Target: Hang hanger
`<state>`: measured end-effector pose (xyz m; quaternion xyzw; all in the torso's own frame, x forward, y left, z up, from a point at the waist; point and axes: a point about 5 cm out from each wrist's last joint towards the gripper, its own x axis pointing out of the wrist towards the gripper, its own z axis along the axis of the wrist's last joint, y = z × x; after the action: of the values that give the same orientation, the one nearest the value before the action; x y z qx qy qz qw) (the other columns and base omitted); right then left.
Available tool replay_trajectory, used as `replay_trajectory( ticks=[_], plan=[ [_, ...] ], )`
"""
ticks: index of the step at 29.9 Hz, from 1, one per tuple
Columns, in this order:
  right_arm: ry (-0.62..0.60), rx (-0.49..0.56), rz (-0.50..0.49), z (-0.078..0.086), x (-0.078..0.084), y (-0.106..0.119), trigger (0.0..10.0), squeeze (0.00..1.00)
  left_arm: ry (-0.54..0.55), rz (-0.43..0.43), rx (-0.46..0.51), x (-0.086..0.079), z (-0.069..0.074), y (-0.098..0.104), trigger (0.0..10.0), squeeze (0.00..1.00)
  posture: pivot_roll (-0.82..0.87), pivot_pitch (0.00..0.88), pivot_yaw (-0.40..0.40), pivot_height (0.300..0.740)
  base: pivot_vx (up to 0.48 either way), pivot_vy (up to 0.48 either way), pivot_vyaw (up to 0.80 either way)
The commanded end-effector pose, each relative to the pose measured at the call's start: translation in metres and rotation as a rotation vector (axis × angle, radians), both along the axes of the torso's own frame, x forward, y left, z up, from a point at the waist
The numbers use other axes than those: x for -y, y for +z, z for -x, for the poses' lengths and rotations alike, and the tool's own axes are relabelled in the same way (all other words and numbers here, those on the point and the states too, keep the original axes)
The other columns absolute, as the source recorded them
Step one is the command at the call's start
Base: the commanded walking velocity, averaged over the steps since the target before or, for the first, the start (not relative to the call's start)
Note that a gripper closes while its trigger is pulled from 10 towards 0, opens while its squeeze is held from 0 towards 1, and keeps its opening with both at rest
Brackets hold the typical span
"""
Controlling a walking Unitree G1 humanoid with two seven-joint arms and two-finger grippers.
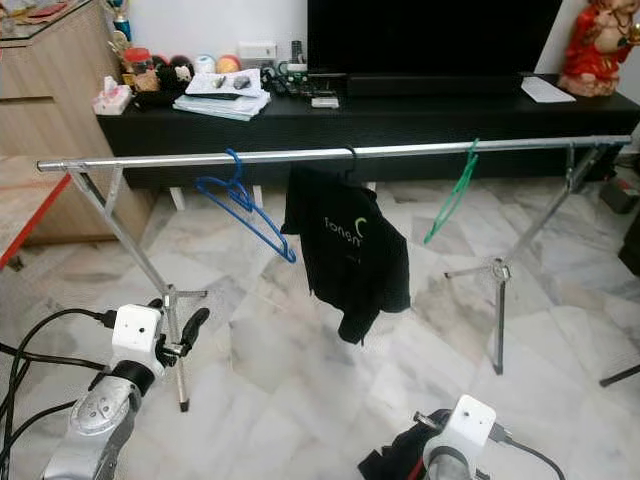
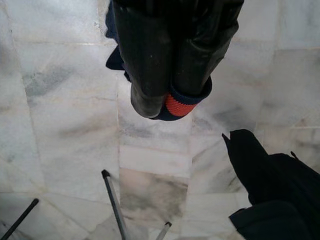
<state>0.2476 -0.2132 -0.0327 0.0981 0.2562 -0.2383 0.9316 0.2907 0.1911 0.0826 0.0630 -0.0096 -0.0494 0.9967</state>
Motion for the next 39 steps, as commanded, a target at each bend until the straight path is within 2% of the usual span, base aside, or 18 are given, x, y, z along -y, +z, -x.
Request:
replay_trajectory(
  ticks=[1, 39],
  plan=[
    [0.01, -0.009, -0.001, 0.0002, -0.0017, -0.0009, 10.0, 0.0, -0.012, -0.006, 0.001, 0.0013, -0.001, 0.0032, 10.0, 0.0, -0.04, 0.076, 0.018, 0.74, 0.292, 0.0, 0.0],
    [0.017, -0.026, -0.006, 0.0021, -0.003, -0.0032, 10.0, 0.0, -0.011, -0.004, -0.004, 0.0009, 0.0001, 0.0035, 10.0, 0.0, -0.04, 0.086, 0.017, 0.74, 0.293, 0.0, 0.0]
  ],
)
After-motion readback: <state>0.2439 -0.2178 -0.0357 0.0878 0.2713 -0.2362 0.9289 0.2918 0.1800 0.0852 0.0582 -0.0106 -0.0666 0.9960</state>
